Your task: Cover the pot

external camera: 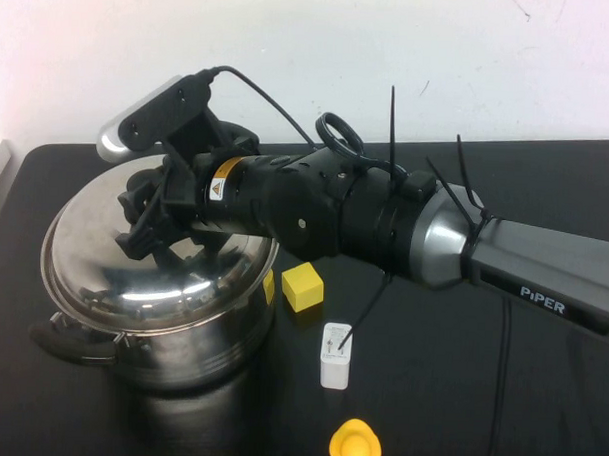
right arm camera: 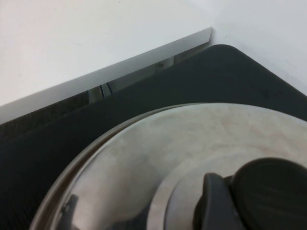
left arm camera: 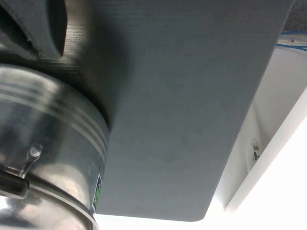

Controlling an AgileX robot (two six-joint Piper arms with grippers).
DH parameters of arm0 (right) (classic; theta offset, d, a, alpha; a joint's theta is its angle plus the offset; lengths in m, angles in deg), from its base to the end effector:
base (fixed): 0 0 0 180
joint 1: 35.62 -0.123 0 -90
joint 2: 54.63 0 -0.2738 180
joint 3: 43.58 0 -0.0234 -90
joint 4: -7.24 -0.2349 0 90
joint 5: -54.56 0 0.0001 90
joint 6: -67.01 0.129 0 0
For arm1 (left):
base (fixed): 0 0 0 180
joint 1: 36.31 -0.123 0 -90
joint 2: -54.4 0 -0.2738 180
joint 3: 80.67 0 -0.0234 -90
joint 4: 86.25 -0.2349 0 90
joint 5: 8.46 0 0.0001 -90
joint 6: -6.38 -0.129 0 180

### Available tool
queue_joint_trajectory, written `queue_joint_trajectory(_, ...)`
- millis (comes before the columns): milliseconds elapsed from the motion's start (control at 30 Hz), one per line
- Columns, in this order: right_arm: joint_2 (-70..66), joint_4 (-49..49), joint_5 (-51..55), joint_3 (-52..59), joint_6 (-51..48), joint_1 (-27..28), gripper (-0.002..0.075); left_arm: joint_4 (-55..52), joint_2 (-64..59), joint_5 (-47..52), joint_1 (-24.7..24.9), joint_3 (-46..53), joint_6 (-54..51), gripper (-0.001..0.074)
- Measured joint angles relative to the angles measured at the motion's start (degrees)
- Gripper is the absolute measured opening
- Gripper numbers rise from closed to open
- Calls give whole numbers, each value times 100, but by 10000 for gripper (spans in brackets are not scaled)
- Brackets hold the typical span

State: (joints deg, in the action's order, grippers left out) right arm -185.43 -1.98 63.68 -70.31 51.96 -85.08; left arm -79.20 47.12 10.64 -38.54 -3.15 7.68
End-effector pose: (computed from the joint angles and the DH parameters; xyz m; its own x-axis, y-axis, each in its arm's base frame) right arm 0.3427 0.4057 0.2452 -0.1731 -0.3617 -0.9161 -0.7971 0.5978 -0.0854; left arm 0.0855 -0.0019 0.1715 -0.2355 -0.1477 -0.9606 -0.0329 0.9890 -0.1441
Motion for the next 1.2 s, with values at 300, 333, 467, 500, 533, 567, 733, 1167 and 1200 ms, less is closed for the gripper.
queue_joint_trajectory(300, 13, -11, 39, 0, -23, 0, 479, 0, 0, 0, 0, 0, 0, -2)
queue_joint_trajectory(333, 34, 1, 94, 0, -26, 0, 503, 0, 0, 0, 0, 0, 0, -3)
queue_joint_trajectory(467, 454, 107, 264, 257, -49, -11, 511, 0, 0, 0, 0, 0, 0, -2)
queue_joint_trajectory(500, 653, 184, 250, 378, -49, -25, 496, 0, 0, 0, 0, 0, 0, -2)
queue_joint_trajectory(533, 889, 287, 201, 530, -49, -48, 473, 0, 0, 0, 0, 0, 0, -2)
queue_joint_trajectory(567, 1103, 366, 142, 665, -49, -62, 449, 0, 0, 0, 0, 0, 0, -2)
queue_joint_trajectory(733, 2497, 796, -663, 2025, 7, -150, 222, 0, 0, 0, 0, 0, 0, -2)
queue_joint_trajectory(1167, 5343, 922, -1016, 5010, -357, -150, 0, 0, 0, 0, 0, 0, 0, -2)
queue_joint_trajectory(1200, 5566, 922, -817, 5105, -392, -150, 0, 0, 0, 0, 0, 0, 0, -2)
